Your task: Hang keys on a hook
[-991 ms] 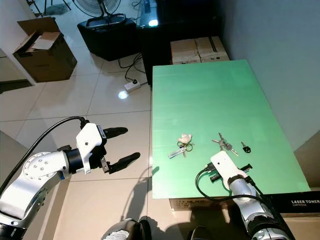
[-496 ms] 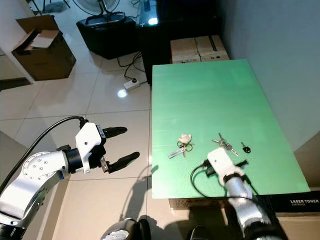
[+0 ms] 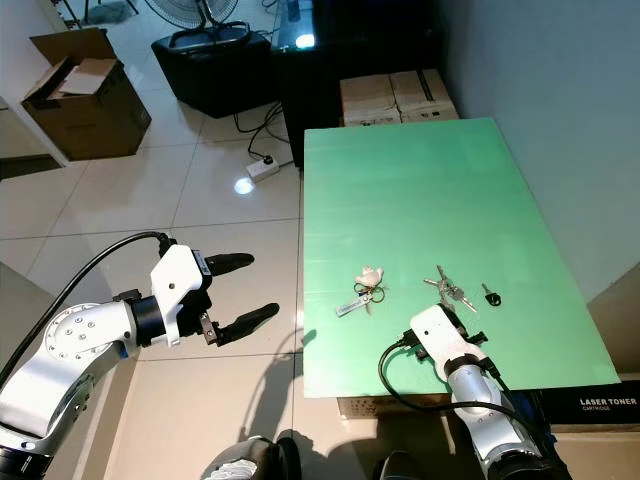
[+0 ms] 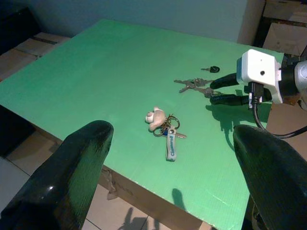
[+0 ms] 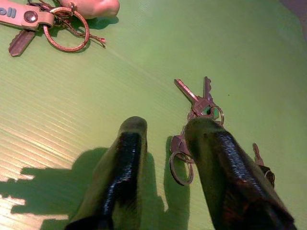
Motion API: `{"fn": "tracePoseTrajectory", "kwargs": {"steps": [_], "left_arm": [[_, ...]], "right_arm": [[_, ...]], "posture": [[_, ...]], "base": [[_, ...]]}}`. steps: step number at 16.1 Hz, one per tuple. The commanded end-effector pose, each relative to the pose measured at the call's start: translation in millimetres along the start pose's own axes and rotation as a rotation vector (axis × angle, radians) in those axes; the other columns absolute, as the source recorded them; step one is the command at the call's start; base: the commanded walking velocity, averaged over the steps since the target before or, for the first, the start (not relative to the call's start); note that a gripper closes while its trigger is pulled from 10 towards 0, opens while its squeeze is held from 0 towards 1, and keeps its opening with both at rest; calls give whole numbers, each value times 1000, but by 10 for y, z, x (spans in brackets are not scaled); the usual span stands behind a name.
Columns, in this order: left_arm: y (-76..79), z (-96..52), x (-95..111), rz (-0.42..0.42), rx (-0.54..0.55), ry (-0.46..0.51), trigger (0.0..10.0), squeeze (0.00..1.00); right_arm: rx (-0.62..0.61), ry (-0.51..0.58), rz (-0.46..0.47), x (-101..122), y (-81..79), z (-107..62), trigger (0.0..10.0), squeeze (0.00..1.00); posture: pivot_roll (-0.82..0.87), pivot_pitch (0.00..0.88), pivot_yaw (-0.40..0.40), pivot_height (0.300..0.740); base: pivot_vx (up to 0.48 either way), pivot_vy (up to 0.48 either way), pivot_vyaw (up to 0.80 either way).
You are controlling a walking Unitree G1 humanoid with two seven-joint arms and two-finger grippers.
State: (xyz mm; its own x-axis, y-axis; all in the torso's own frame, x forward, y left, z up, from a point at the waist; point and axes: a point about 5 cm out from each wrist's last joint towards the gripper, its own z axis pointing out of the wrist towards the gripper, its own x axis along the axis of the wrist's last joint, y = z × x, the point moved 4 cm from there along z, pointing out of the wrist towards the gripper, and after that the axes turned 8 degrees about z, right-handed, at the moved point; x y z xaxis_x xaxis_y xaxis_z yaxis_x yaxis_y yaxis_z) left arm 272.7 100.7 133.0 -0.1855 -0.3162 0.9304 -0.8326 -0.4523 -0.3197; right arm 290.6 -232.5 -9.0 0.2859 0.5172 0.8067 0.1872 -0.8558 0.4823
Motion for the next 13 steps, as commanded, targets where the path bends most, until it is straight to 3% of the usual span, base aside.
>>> {"fn": "tracePoseTrajectory", "kwargs": {"steps": [1, 9, 10, 11, 13], "left_arm": [[-49, -29, 6, 1, 14, -4, 10000, 0], [-49, -29, 6, 1, 14, -4, 10000, 0], [-51, -20, 21, 2, 8, -3, 10000, 0], [-49, -17, 32, 3, 2, -1, 10000, 0], [-48, -19, 35, 5, 1, 0, 10000, 0]], "right_arm": [[9, 8, -2, 29, -39, 3, 10000, 1000], [9, 8, -2, 29, -39, 3, 10000, 1000], [10, -87, 30, -140, -30, -34, 10000, 290], [3, -173, 105, -299, 19, -57, 10000, 0], [-9, -181, 121, -316, 60, -55, 10000, 0]], "posture": [[60, 127, 153, 740], [60, 127, 153, 740], [69, 138, 164, 740], [69, 133, 165, 740], [69, 132, 164, 740]], "base": [[0, 0, 0], [0, 0, 0], [0, 0, 0], [0, 0, 0], [0, 0, 0]]}}
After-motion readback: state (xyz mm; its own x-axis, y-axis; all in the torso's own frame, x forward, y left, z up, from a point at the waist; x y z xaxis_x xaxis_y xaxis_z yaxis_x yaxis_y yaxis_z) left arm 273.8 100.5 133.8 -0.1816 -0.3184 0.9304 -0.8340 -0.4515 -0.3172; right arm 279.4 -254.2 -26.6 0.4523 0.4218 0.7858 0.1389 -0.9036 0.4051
